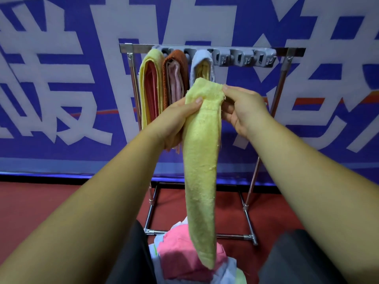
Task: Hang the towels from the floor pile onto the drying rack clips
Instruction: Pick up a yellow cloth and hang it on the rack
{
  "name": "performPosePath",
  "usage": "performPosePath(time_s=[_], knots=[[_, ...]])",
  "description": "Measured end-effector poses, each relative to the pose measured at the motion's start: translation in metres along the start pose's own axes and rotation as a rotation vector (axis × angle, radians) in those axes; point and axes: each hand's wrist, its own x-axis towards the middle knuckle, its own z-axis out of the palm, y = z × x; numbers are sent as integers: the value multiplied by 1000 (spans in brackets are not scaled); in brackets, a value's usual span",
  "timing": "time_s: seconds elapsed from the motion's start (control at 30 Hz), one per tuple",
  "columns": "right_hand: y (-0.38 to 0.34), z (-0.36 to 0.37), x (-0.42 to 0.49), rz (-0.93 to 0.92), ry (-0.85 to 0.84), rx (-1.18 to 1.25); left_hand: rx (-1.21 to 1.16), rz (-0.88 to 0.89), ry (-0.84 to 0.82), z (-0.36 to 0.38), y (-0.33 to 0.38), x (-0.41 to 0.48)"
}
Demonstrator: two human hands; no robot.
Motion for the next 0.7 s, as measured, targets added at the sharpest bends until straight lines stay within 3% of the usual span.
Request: performPosePath(time_s=[0.23, 0.4, 0.7], knots=[[38, -12, -19, 346, -238, -10, -87, 14, 102, 5, 16, 18], [68, -27, -39, 373, -395, 26, -88, -15, 186, -3, 12, 31], [122, -60, -43, 336, -396, -108, -21, -93, 283, -11, -14, 44]])
